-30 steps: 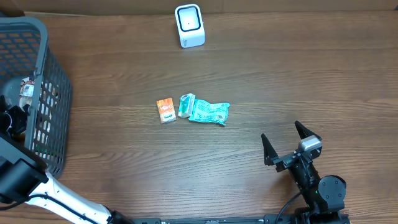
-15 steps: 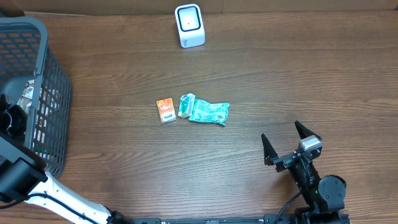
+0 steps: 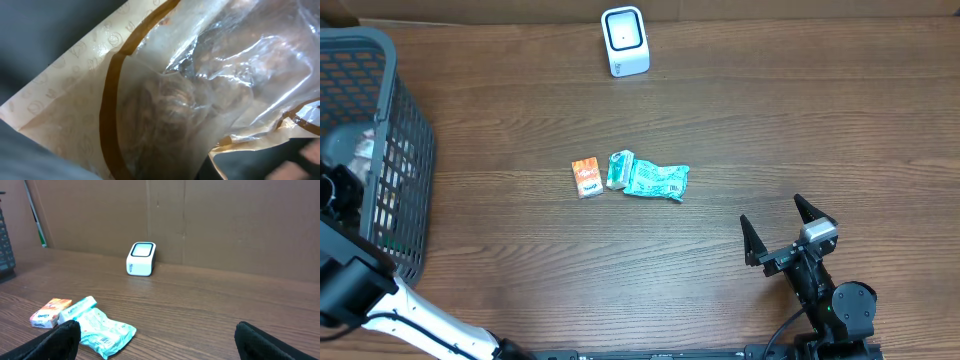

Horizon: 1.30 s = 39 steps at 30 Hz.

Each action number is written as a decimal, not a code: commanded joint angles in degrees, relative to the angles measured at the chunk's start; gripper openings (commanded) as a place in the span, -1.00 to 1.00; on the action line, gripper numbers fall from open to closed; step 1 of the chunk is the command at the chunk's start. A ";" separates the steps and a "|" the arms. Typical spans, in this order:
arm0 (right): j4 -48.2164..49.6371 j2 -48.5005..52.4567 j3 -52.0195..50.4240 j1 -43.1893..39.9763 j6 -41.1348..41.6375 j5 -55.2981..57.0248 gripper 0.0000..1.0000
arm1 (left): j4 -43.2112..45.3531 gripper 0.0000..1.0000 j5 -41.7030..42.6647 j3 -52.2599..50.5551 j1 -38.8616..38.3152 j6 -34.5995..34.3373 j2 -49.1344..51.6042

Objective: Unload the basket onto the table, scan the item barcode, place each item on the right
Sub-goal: 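Grasp the clear Pantree bread bag in the basket with the left gripper, then lift the bread bag out and lay it beside the other items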

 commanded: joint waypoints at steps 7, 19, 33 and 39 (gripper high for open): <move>0.42 -0.68 -0.61 -0.07 0.15 -0.02 1.00 | 4.57 -0.91 4.02 4.15 -0.13 -9.99 -23.58; 0.42 -0.68 -0.61 -0.04 0.15 -0.02 1.00 | 4.46 -0.91 25.51 4.15 -3.98 -24.11 -40.72; 0.42 -0.68 -0.61 -0.07 0.15 -0.02 1.00 | 0.39 -0.91 -2.25 -1.55 -45.97 -33.03 -38.64; 0.42 -0.68 -0.61 -0.04 0.15 -0.02 1.00 | 0.17 -0.91 -10.10 -2.75 -58.03 -32.98 -28.96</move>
